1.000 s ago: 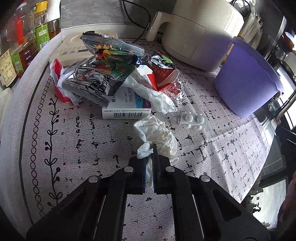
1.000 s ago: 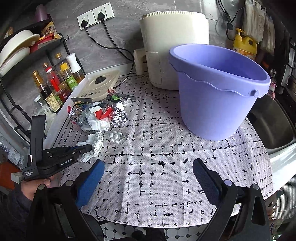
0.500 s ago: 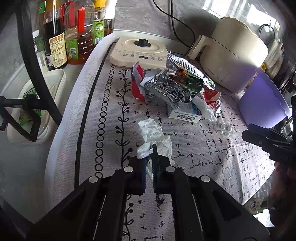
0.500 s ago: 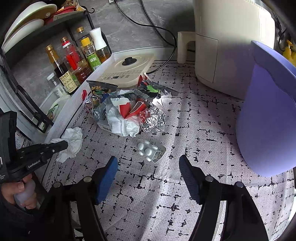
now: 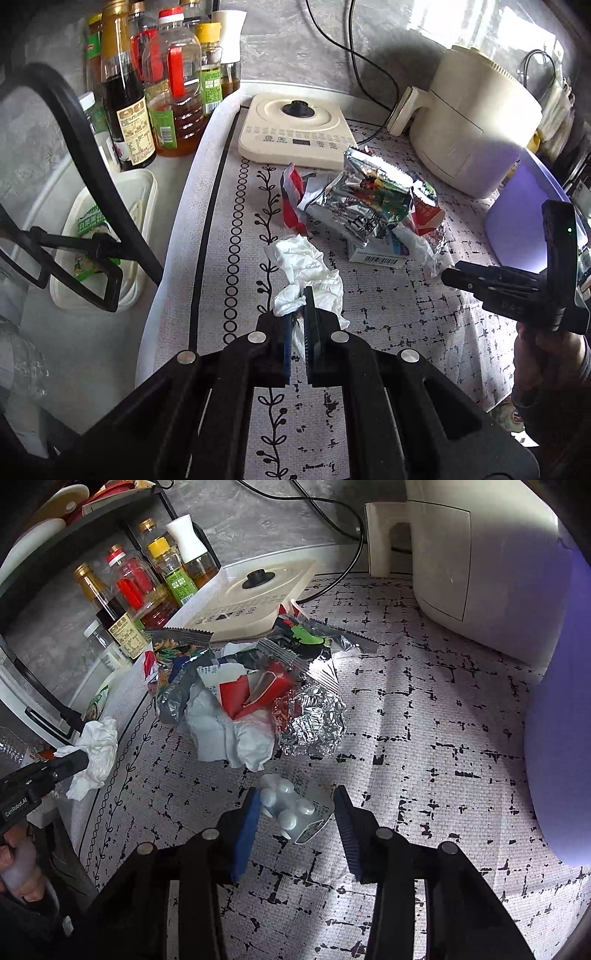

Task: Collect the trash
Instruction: 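Grasp the white blister pack with the right tool while the left holds the tissue, then carry both items over the bucket and open the right tool to drop the blister pack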

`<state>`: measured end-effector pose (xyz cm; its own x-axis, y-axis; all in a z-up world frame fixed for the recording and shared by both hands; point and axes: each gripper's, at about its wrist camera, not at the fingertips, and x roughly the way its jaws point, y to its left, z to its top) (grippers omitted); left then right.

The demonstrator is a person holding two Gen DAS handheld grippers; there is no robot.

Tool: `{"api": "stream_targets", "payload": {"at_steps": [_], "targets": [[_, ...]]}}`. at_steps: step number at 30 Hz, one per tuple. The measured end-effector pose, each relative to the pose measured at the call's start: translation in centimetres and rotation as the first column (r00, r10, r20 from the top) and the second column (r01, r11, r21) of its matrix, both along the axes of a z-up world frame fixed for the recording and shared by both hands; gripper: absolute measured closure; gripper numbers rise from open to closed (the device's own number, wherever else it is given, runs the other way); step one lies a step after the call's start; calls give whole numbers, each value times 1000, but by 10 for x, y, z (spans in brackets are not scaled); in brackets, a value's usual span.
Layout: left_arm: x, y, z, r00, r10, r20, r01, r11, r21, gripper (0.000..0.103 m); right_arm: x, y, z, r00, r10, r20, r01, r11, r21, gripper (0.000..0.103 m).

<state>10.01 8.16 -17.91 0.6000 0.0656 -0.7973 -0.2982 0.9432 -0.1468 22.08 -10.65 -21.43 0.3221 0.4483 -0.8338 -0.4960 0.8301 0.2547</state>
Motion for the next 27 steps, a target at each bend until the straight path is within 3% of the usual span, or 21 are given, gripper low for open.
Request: {"api": "stream_targets", "payload": {"at_steps": [9, 16, 21, 27], "targets": [[25, -19, 56, 988, -96, 122, 92, 995, 39, 97, -6, -16, 50, 998, -32, 59, 25, 994, 110, 64], [59, -44, 82, 964, -198, 177, 191, 980, 55, 97, -16, -36, 108, 984, -64, 168, 33, 983, 181, 65], [88, -71, 102, 935, -273, 226, 266, 962, 61, 97, -12, -61, 141, 964, -124, 234, 80, 978, 192, 65], [120, -109, 122, 883, -383, 272, 379, 923, 71, 97, -3, -108, 171, 929, -235, 286, 183, 963, 197, 64]]}}
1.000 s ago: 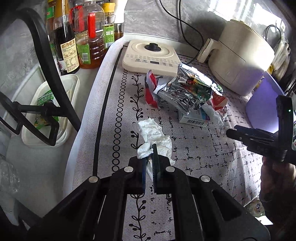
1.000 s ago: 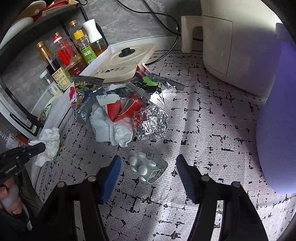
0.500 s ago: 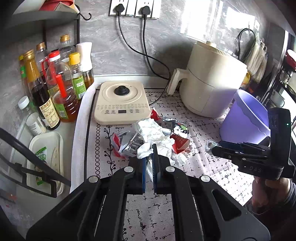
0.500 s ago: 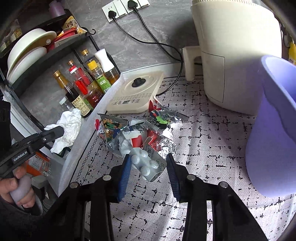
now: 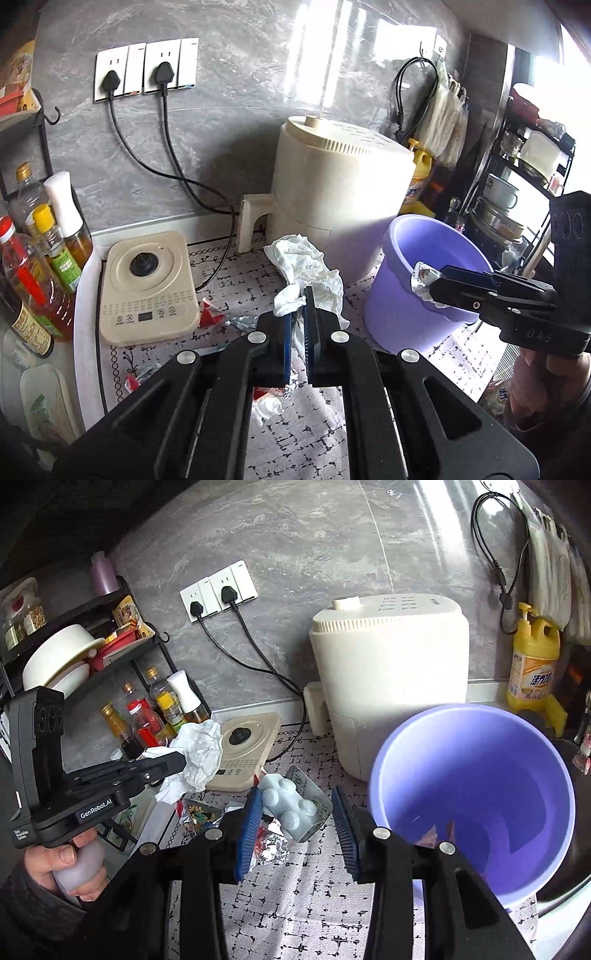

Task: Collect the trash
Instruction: 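Carry both items over the bucket and open the right tool to drop the blister pack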

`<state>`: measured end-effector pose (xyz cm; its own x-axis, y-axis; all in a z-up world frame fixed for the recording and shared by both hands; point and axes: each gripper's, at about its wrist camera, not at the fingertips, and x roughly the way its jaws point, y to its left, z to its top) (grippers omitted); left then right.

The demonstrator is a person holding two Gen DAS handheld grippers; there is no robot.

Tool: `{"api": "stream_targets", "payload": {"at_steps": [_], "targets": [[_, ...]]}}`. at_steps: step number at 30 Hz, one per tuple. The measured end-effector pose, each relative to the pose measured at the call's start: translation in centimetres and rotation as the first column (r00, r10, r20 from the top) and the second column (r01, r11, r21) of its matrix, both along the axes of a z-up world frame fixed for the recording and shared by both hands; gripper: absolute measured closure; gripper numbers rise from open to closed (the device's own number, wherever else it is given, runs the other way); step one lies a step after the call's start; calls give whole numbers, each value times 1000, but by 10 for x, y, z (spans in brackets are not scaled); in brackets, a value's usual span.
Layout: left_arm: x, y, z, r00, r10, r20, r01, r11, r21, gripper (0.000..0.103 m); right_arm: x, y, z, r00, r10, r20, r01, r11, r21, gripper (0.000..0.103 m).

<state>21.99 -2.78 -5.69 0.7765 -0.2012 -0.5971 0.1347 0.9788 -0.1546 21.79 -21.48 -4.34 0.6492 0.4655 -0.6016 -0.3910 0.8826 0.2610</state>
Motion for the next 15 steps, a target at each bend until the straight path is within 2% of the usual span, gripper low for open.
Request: {"api": "stream_targets", "payload": {"at_steps": [2, 5, 7, 15], "targets": [[11, -14, 6, 999, -39, 14, 39, 999, 0, 97, 4, -16, 8, 999, -45, 17, 45, 999, -2, 64], [27, -34, 12, 995, -95, 28, 95, 996, -3, 97, 8, -45, 17, 986, -155, 59, 156, 988, -13, 58], [37, -48, 16, 991, -131, 35, 132, 991, -5, 97, 8, -68, 23, 971, -227, 81, 227, 974, 4, 23], [68, -105, 13, 964, -264, 41, 265, 964, -34, 97, -12, -141, 22, 921, -384, 66, 383, 923, 23, 23]]}}
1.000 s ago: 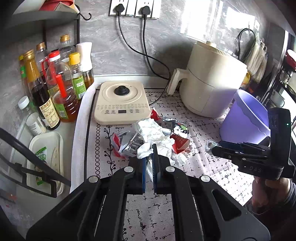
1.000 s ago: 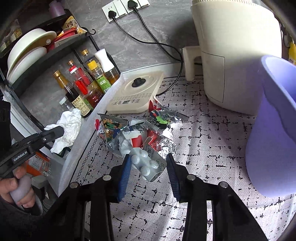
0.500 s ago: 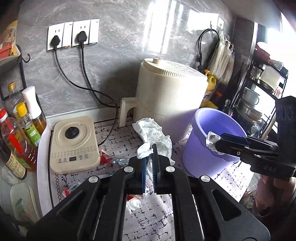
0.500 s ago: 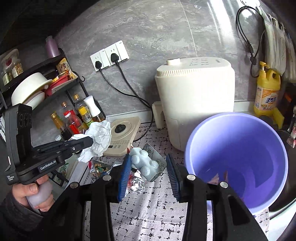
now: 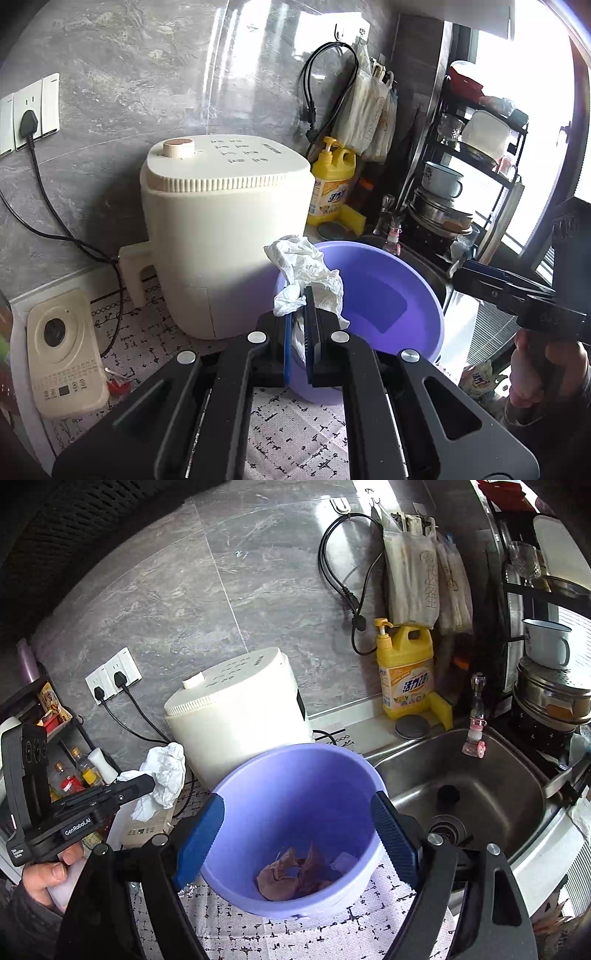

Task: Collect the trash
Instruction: 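Carry both items over the bucket and open the right tool to drop the blister pack, then open the left tool to drop the white tissue into the bucket, then move both tools back to the remaining trash pile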

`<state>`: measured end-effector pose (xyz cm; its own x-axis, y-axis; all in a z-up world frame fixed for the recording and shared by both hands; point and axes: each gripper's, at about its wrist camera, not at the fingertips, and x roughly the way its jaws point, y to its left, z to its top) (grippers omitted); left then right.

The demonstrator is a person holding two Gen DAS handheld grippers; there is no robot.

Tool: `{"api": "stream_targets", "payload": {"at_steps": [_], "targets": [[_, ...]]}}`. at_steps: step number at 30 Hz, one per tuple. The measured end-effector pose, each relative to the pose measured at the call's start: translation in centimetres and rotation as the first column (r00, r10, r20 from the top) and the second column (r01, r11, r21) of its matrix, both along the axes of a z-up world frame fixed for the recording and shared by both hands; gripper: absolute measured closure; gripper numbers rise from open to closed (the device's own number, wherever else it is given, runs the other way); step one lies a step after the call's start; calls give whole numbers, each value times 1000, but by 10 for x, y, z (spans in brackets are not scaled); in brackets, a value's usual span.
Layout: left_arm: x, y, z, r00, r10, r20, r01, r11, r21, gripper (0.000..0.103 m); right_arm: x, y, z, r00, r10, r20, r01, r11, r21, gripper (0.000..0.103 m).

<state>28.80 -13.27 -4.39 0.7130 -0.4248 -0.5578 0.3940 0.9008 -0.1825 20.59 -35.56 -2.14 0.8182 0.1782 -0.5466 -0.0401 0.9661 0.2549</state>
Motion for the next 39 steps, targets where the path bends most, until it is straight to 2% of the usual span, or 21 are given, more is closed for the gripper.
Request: {"api": "stream_targets", "payload": {"at_steps": [6, 12, 13, 14, 15, 16, 17, 19, 21, 28, 34, 39], "targets": [[14, -40, -5, 995, -96, -17, 96, 995, -6, 97, -27, -44, -2, 991, -134, -4, 134, 991, -9, 23], [20, -73, -3, 987, -162, -9, 162, 987, -15, 95, -47, -71, 0, 979, -205, 2, 205, 979, 10, 23], [20, -78, -3, 985, -174, -10, 174, 985, -14, 88, -49, -73, -1, 977, -212, 2, 212, 977, 10, 23], [20, -82, -3, 984, -178, -8, 178, 984, -11, 60, -51, -75, -1, 976, -217, 1, 217, 976, 13, 22], [20, -83, -2, 986, -169, 5, 169, 986, -8, 44, -53, -76, -2, 976, -219, 1, 219, 976, 15, 21], [17, -82, -1, 988, -154, 34, 154, 988, -11, 19, -54, -76, -3, 976, -220, 1, 220, 975, 16, 19], [12, -79, 1, 988, -141, 67, 143, 990, -19, 11, -54, -76, -5, 976, -219, 1, 219, 976, 17, 18], [8, -74, 1, 988, -128, 83, 130, 991, -16, 9, -55, -74, -10, 977, -211, 2, 211, 977, 20, 13], [5, -64, -4, 994, -86, 70, 86, 996, 6, 9, -51, -69, -15, 981, -194, -9, 194, 981, 28, 12], [-16, 3, -11, 996, 82, 39, -84, 995, 45, 6, -26, -20, -18, 1000, -14, 6, 14, 999, 29, 7], [-39, 54, -20, 973, 229, 29, -231, 971, 68, 6, -5, 22, -25, 991, 134, 15, -135, 990, 47, 7], [-53, 91, -33, 941, 339, 0, -338, 939, 61, 6, 13, 64, -21, 965, 263, 13, -264, 965, 16, 7]]}}
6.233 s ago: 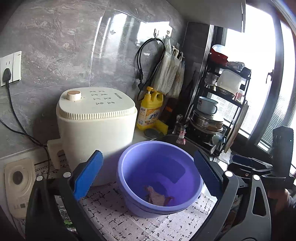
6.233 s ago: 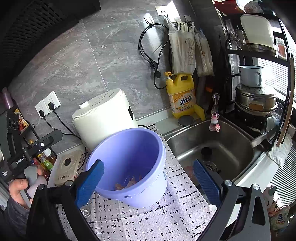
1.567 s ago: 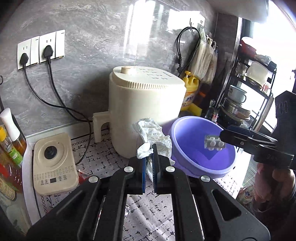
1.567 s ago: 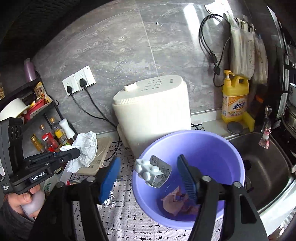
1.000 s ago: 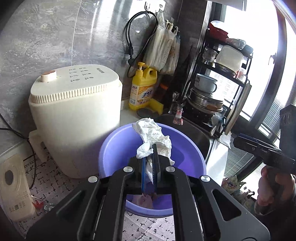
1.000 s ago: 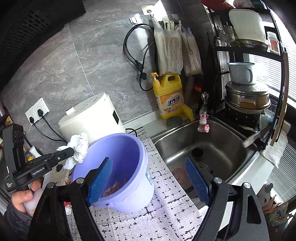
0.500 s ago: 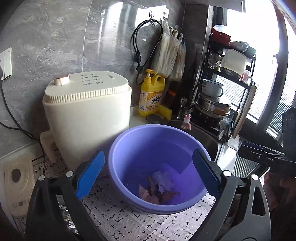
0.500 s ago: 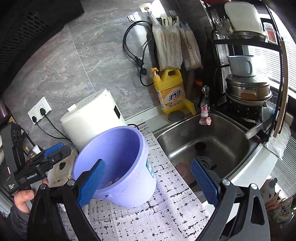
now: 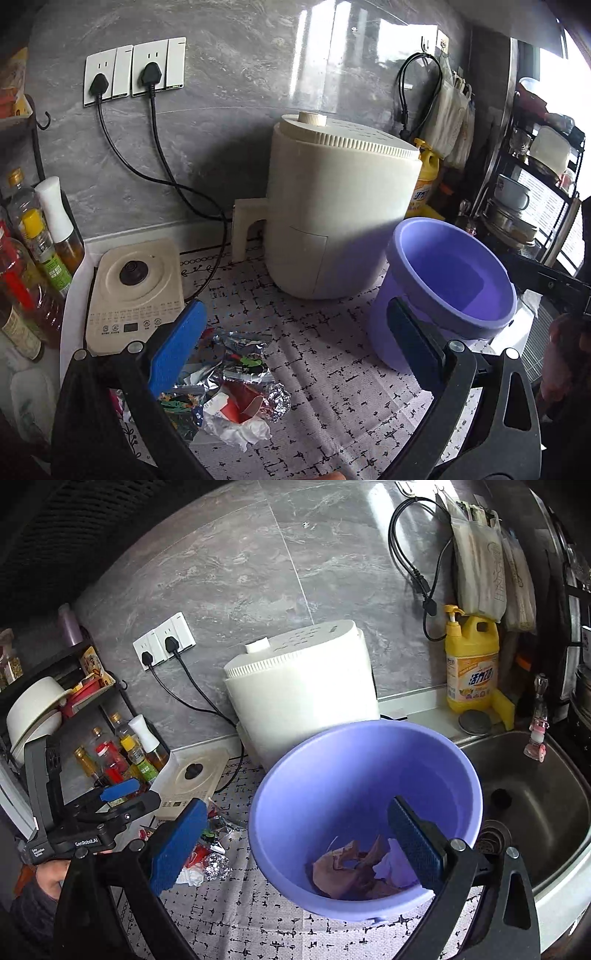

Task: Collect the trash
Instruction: 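Move both tools back to the remaining trash pile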

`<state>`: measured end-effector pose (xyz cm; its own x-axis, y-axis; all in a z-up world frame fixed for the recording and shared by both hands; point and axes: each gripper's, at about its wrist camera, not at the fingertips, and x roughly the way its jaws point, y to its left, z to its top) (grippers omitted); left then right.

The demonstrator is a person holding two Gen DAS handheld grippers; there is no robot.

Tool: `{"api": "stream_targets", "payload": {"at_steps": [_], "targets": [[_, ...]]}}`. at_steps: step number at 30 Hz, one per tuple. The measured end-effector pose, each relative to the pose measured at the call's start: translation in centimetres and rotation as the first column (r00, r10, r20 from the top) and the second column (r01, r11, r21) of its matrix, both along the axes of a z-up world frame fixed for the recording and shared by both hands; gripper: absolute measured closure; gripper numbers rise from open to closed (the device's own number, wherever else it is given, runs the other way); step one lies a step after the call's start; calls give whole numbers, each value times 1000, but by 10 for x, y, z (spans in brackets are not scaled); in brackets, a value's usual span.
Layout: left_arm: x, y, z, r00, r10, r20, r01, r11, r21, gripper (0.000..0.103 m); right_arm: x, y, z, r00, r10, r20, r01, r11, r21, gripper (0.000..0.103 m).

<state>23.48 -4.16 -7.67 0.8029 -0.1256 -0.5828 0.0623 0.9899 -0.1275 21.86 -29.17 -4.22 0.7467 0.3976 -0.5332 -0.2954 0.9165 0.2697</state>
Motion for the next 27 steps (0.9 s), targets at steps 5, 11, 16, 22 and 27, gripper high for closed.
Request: {"api": "stream_targets", "payload": {"at_steps": [5, 11, 16, 22, 27], "targets": [[-19, 30, 2, 993, 116, 4, -116, 993, -21, 6, 5, 37, 2, 992, 129, -14, -129, 992, -7, 11], [-39, 54, -5, 982, 187, -28, -187, 982, -3, 6, 6, 78, -9, 964, 261, -56, -264, 964, -36, 17], [-50, 68, -18, 974, 214, -73, -217, 976, -25, 6, 5, 104, -22, 933, 344, -103, -351, 935, -50, 22], [-57, 79, -39, 965, 226, -129, -235, 971, -51, 6, 5, 126, -43, 905, 397, -154, -409, 911, -58, 36], [-53, 85, -56, 962, 226, -150, -236, 970, -53, 6, 5, 136, -65, 892, 399, -211, -421, 904, -70, 51]]}}
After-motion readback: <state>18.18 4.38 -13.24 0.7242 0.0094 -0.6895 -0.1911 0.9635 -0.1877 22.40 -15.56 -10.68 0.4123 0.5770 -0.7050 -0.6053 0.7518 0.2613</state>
